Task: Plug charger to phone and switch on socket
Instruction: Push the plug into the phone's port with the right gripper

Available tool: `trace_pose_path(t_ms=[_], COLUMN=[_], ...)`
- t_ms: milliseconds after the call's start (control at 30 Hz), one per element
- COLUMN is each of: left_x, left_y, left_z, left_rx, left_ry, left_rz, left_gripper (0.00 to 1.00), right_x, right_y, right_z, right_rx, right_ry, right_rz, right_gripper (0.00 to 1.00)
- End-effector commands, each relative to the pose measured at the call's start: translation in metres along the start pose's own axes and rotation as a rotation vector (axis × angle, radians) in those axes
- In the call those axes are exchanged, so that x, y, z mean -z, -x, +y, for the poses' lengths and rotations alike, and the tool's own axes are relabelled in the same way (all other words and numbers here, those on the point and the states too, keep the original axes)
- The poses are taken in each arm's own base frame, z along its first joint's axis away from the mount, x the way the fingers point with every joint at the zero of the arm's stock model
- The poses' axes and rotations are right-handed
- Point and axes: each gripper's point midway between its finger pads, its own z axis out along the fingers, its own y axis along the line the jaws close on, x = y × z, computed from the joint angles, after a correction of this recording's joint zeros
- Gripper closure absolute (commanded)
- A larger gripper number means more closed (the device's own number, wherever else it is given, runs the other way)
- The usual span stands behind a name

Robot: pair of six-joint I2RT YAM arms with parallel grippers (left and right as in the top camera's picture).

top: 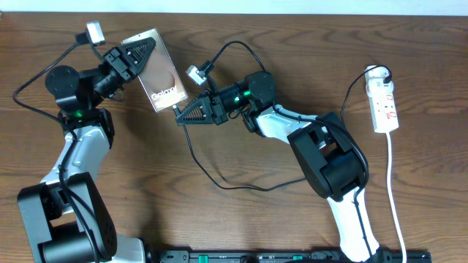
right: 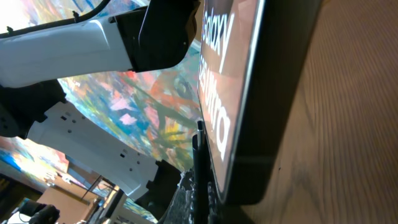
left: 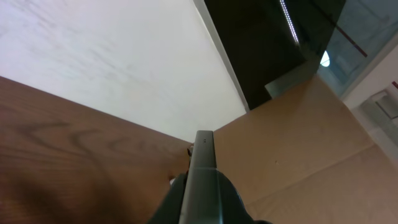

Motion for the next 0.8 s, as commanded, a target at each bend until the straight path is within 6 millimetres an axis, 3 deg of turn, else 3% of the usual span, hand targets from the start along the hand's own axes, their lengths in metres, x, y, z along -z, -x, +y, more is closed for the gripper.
trace_pose_path(t_ms=[0,767], left_x=[-0.0017,-0.0018], left_y=[0.0103,0.0098], left_z=[-0.0169,-0.0150], left_rx=[-0.039,0.012], left_ry=[-0.024,-0.018], left_rz=[-0.021,-0.019], left_gripper=[0.93,0.93], right_x=[0.0021,0.0021], right_y=[0.0077,0.0078], right_z=[0.0027,0.0027], right_rx=[0.010,0.010], right_ry=[-0.006,-0.006], right_rz=[-0.026,-0.027], right_gripper=[0.99,0.99])
